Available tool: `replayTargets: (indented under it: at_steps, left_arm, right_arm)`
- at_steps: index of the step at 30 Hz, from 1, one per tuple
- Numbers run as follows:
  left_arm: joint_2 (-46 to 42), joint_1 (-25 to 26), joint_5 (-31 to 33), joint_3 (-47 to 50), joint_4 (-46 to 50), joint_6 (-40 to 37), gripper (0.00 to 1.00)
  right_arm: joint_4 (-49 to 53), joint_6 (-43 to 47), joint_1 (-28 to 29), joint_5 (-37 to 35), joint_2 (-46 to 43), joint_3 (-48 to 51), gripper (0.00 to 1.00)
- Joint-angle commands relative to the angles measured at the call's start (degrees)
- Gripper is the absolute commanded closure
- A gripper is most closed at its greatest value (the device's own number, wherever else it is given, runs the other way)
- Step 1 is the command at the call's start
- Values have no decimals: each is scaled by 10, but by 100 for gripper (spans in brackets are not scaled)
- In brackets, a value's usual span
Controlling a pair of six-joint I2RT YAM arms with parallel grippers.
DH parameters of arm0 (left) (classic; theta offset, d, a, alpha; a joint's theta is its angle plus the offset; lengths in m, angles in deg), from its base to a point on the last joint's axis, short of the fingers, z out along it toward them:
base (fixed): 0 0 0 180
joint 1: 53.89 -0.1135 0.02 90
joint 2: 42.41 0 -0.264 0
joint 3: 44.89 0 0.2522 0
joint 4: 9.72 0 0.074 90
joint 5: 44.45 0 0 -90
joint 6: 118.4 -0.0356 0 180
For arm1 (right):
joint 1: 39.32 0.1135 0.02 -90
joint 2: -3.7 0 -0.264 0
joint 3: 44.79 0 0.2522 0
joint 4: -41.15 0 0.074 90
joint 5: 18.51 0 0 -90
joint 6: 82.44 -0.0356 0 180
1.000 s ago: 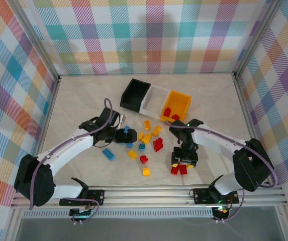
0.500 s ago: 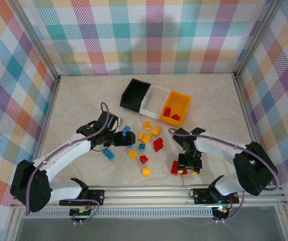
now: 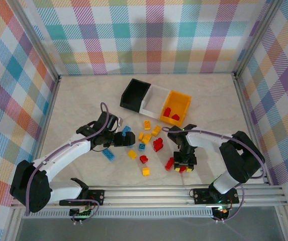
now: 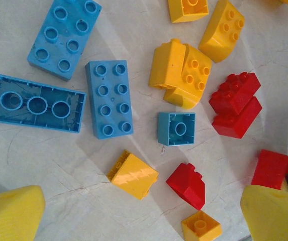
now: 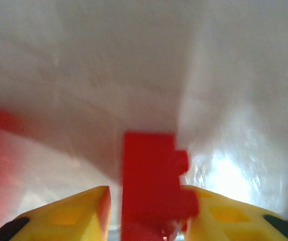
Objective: Sort the legos into containers by color
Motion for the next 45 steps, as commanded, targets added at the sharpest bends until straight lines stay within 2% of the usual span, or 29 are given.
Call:
replayTargets:
  at_steps: [1,4,8,14,21,27,34,37,42,45]
  left_arm:
    - [6,5,4,4,-2,-2,0]
    - [12,5,4,3,-8,-1,0]
    - [21,5,2,0,-17,2,0]
    - [46,5,-5,-20,-20,-5,0]
    - [62,12,-1,-58,16,-39,0]
    - [45,16,36,-59,53,-30,1]
    - [20,-9,154,-56,162,72,6]
    - [15,-35,155,-44,197,129,7]
    - [13,-67,125,-21,204,210,7]
    - [24,-82,101,-6,189,248,6]
  right_arm:
    - [-31,5,-4,-29,17,-3,69]
    - [-9,13,-7,-42,7,-14,80]
    - [38,28,-22,-60,-23,-56,81]
    - [94,83,-90,-63,-20,-213,80]
    - [107,155,-178,-50,130,-445,79]
    - [114,175,-215,-30,277,-597,79]
    - [134,186,-217,-31,367,-682,75]
    - [130,186,-217,-28,375,-681,72]
    - [130,190,-217,-29,376,-676,66]
    - [128,192,-217,-30,369,-673,58]
